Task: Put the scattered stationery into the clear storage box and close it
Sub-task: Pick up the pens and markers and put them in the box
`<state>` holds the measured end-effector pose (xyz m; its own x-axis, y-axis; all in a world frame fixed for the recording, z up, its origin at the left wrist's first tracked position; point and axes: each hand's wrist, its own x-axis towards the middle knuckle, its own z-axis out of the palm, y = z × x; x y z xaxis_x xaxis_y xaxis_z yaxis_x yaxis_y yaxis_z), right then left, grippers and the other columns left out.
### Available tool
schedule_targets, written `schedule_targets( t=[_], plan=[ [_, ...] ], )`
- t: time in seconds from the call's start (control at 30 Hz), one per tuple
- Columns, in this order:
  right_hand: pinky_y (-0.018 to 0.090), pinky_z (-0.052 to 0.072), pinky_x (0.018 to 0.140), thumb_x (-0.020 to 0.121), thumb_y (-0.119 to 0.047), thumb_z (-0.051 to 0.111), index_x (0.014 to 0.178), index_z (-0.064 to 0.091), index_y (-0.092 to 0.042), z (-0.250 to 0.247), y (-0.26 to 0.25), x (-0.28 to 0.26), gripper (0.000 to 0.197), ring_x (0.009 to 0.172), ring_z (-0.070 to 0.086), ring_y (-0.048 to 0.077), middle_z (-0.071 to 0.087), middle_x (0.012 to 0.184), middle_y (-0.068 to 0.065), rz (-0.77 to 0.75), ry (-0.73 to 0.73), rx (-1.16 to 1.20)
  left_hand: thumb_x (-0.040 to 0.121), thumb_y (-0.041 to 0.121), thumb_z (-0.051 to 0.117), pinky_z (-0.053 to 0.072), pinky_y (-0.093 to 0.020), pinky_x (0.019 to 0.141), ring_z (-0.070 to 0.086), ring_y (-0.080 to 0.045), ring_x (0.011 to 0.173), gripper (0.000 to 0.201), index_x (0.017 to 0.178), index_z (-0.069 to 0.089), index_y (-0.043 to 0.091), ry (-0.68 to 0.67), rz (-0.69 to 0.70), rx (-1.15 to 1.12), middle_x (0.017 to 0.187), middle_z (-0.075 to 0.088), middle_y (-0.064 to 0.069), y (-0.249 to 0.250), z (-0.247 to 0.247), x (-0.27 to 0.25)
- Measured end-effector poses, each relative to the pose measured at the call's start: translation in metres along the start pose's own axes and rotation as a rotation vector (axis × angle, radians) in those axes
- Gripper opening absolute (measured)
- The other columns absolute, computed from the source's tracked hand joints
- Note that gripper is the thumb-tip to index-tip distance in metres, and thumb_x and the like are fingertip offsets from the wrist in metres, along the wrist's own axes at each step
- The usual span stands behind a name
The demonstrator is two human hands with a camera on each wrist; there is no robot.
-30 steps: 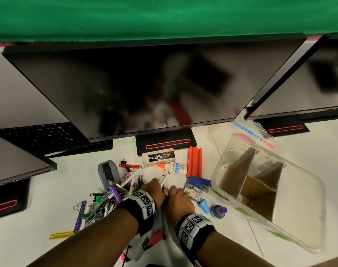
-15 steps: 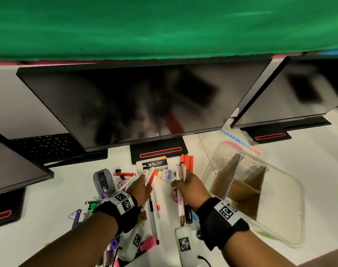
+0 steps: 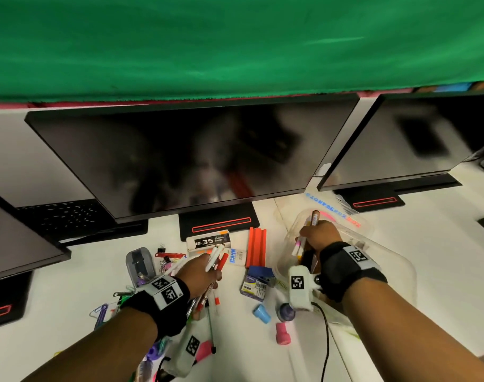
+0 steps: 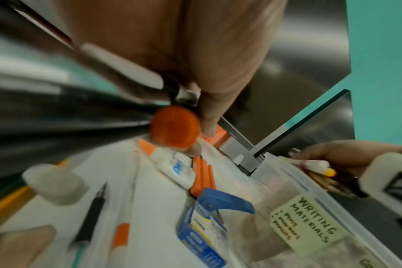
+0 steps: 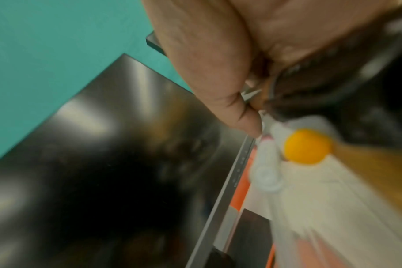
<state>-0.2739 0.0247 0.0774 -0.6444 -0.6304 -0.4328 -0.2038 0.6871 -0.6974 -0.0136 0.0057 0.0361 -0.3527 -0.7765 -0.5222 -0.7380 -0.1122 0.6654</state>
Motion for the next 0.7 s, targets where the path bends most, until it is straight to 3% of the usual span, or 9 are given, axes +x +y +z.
schedule_targets(
  t=[0.1, 0.17, 0.33, 0.4, 0.47, 0.53, 0.6, 0.7],
  plan=[
    [0.034, 0.047, 0.084, 0.086, -0.010, 0.056, 0.106, 0.061, 0.007, 0.002, -0.003, -0.002, 0.027, 0.094, 0.060, 0.033, 0.064, 0.110, 0.023, -0.013, -0.010, -0.173, 0.094, 0.018, 0.051, 0.050, -0.021, 0.063, 0.062, -0.008, 0.067, 0.013, 0.106, 0.049, 0.016, -0.027, 0.000, -0.068, 0.096, 0.067, -0.003, 0.012, 0.004, -0.006],
    [0.033, 0.044, 0.092, 0.089, -0.014, 0.053, 0.115, 0.057, 0.006, 0.004, -0.005, -0.006, 0.032, 0.109, 0.057, 0.034, 0.060, 0.119, 0.022, -0.016, -0.046, -0.265, 0.094, 0.017, 0.049, 0.052, -0.024, 0.066, 0.063, -0.010, 0.069, 0.015, 0.109, 0.050, 0.014, -0.036, -0.006, -0.115, 0.095, 0.067, -0.003, 0.017, 0.008, -0.008],
    [0.036, 0.043, 0.096, 0.089, -0.012, 0.056, 0.117, 0.055, 0.010, -0.004, -0.006, -0.018, 0.036, 0.117, 0.053, 0.035, 0.056, 0.126, 0.024, -0.009, -0.114, -0.237, 0.093, 0.015, 0.050, 0.051, -0.020, 0.055, 0.062, -0.012, 0.064, 0.017, 0.110, 0.051, 0.013, -0.029, 0.037, -0.206, 0.088, 0.065, -0.003, 0.036, 0.012, -0.013],
    [0.034, 0.040, 0.098, 0.089, -0.012, 0.056, 0.121, 0.051, 0.012, -0.014, -0.004, -0.025, 0.040, 0.120, 0.049, 0.035, 0.052, 0.131, 0.024, -0.069, -0.117, -0.220, 0.092, 0.016, 0.052, 0.052, -0.025, 0.058, 0.062, -0.014, 0.062, 0.013, 0.104, 0.053, 0.013, -0.028, 0.060, -0.238, 0.088, 0.067, -0.008, 0.047, 0.011, -0.014],
    [0.032, 0.038, 0.102, 0.088, -0.014, 0.058, 0.126, 0.052, 0.004, -0.025, 0.005, -0.036, 0.042, 0.123, 0.048, 0.030, 0.051, 0.136, 0.018, -0.161, -0.137, -0.199, 0.090, 0.017, 0.054, 0.053, -0.028, 0.059, 0.064, -0.014, 0.061, 0.009, 0.098, 0.055, 0.014, -0.025, 0.100, -0.226, 0.089, 0.069, -0.014, 0.060, 0.012, -0.013],
    [0.032, 0.039, 0.102, 0.088, -0.016, 0.058, 0.125, 0.058, -0.008, -0.035, 0.023, -0.046, 0.038, 0.120, 0.053, 0.025, 0.057, 0.131, 0.011, -0.280, -0.147, -0.227, 0.089, 0.018, 0.055, 0.051, -0.023, 0.055, 0.064, -0.013, 0.061, 0.004, 0.092, 0.054, 0.020, -0.030, 0.159, -0.195, 0.083, 0.069, -0.010, 0.071, 0.015, -0.011],
    [0.031, 0.045, 0.098, 0.084, -0.022, 0.059, 0.114, 0.065, -0.016, -0.043, 0.046, -0.058, 0.031, 0.110, 0.059, 0.024, 0.064, 0.118, 0.006, -0.444, -0.130, -0.378, 0.090, 0.020, 0.057, 0.049, -0.020, 0.055, 0.063, -0.011, 0.060, 0.006, 0.090, 0.053, 0.024, -0.036, 0.217, -0.181, 0.073, 0.066, -0.001, 0.083, 0.020, -0.009],
    [0.030, 0.048, 0.092, 0.070, -0.041, 0.056, 0.100, 0.070, -0.024, -0.051, 0.081, -0.076, 0.037, 0.103, 0.060, 0.023, 0.068, 0.104, 0.000, -0.695, -0.117, -0.696, 0.090, 0.025, 0.058, 0.052, -0.024, 0.067, 0.064, -0.012, 0.066, 0.009, 0.097, 0.055, 0.021, -0.013, 0.271, -0.144, 0.073, 0.066, 0.004, 0.094, 0.030, -0.004]
  ],
)
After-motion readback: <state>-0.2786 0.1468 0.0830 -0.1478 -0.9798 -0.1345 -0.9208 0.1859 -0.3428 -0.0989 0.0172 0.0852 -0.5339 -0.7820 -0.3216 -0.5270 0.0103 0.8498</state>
